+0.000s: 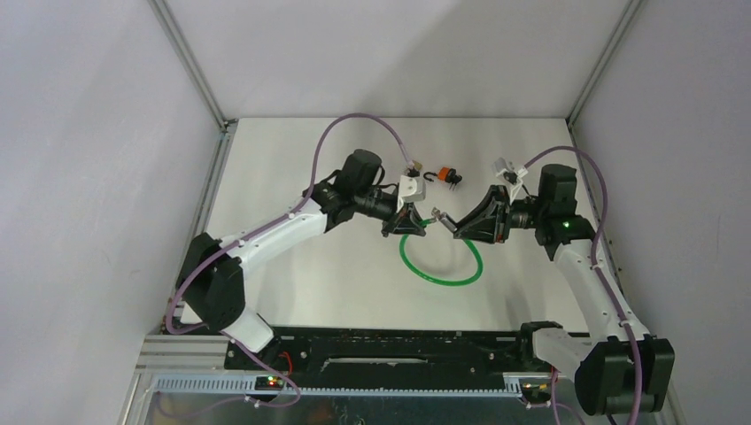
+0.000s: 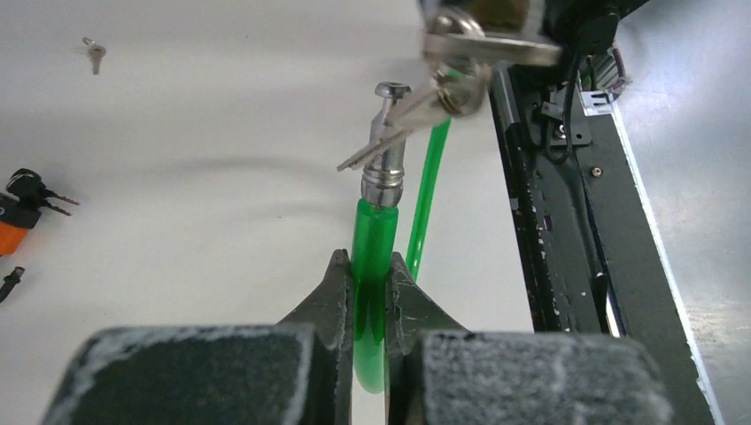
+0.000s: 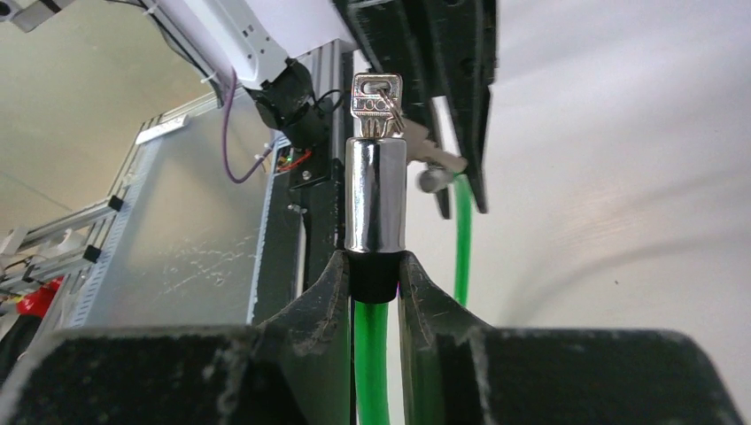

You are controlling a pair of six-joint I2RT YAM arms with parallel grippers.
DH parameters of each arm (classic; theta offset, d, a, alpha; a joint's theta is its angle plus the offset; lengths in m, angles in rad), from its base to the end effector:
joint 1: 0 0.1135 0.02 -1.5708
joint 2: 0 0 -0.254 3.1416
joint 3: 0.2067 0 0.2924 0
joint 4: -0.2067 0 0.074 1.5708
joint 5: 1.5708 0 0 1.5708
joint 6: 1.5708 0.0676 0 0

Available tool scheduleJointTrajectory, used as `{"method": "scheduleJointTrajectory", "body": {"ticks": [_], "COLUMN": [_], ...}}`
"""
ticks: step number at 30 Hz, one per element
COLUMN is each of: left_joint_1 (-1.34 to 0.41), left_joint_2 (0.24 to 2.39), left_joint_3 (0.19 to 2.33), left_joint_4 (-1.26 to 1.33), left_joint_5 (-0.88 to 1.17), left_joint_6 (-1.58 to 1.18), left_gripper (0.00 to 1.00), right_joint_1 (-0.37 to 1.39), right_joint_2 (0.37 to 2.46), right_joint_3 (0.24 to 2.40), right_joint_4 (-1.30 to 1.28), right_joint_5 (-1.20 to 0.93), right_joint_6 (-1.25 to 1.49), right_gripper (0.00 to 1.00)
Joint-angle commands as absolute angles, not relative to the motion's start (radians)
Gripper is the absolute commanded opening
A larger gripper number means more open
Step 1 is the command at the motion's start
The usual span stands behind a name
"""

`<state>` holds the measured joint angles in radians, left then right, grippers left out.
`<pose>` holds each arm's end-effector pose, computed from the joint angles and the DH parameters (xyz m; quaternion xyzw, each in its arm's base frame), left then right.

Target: Unlock with the key

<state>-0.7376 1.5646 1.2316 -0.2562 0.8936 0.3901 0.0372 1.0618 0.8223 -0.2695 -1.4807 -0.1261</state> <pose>0.2645 -0.3115 0.2660 0.5972 0.5634 -0.4488 0.3528 0.2557 0.0769 0.2867 -0.3923 0.6066 0.5645 0.3993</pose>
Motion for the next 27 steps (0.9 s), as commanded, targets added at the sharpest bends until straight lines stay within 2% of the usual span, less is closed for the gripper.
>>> {"method": "scheduleJointTrajectory", "body": {"ticks": [1,5,13,20,27], "left_joint_1": [-0.751,-0.762,-0.705,-0.58,-0.391], "left_joint_2": [1.53,1.589,1.625,1.565,1.557], "left_joint_3": [1.216,1.258,1.337,1.26,1.22], "left_joint_4": [-0.175,-0.217,-0.45,-0.522,-0.558], "left_joint_5": [0.956,0.963,0.749,0.587,0.533], "left_joint_6": [0.356,0.338,0.312,0.211,0.081], "left_gripper": [0.0,0.0,0.0,0.0,0.04], "right_joint_1": [0.09,0.11,-0.007,-0.157,-0.168], "right_joint_2": [1.046,1.043,1.012,1.081,1.145], "right_joint_3": [0.833,0.833,0.832,0.815,0.795], "right_joint_4": [-0.129,-0.048,-0.112,-0.233,-0.213], "right_joint_5": [-1.512,-1.5,-1.43,-1.224,-0.871], "right_joint_6": [-0.057,0.011,-0.019,-0.064,-0.014], "right_gripper": [0.0,0.0,0.0,0.0,0.0]}}
